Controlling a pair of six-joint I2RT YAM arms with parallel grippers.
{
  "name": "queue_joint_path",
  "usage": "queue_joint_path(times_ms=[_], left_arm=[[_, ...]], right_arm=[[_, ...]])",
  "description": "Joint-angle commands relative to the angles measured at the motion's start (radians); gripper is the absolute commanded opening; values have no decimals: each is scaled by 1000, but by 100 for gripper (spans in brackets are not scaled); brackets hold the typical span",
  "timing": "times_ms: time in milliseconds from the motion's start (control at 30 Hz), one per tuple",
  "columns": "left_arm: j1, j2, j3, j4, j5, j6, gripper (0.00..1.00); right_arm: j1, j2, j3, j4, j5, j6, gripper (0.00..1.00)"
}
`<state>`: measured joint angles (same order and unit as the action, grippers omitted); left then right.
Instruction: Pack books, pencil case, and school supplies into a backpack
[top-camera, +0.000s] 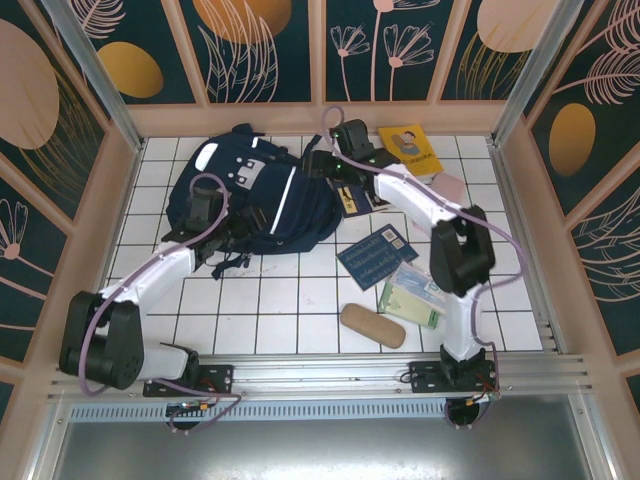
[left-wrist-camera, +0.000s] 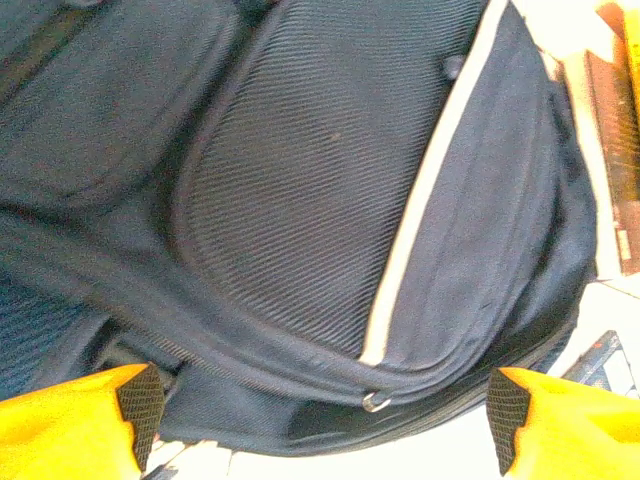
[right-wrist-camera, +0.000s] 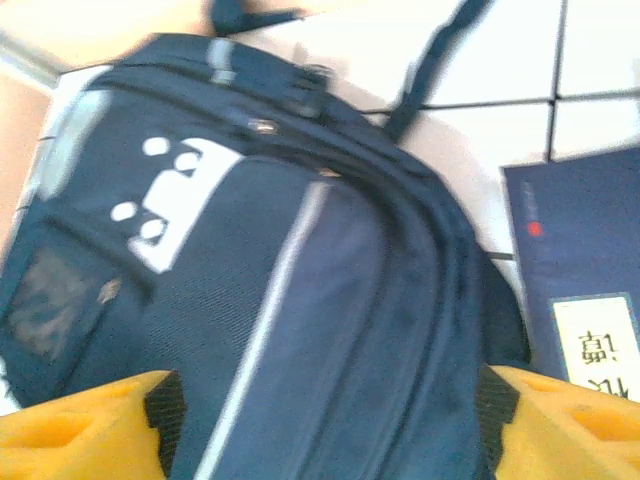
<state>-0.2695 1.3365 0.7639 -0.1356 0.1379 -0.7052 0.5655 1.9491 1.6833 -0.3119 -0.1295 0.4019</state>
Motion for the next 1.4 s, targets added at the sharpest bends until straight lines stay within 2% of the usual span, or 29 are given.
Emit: queue_joint_path(times_ms=[0,133,267,467,667,967,1067,1267,1367], left_arm=[[1,-3,-69,-35,-25,30,83],[1,67,-75,9,111,24,78],[1,113,-62,12,113,36,74],[-6,168,-67,14,130,35,69],[-24,194,-83,10,118,41,70],[-100,235,-74,-27,87,70,69],[-107,248,-60,-30,70,78,59],[-108,264,-36,-79,-30,102,32],[-108,252,-38,-92,-45,114,19]], right_arm=[[24,-122,-128,49,-3,-47,73],[24,-229,-315,150,-126,13,69],[34,-258,-418,207,-193,53,66],[42,-248,-474,223,-204,61,63],[43,-251,-509,246,-210,45,63],[43,-293,-583,271,-197,23,62],[42,-314,-611,288,-191,24,61],[43,-334,-629,301,-214,31,56],[43,-345,-644,310,-207,31,56]])
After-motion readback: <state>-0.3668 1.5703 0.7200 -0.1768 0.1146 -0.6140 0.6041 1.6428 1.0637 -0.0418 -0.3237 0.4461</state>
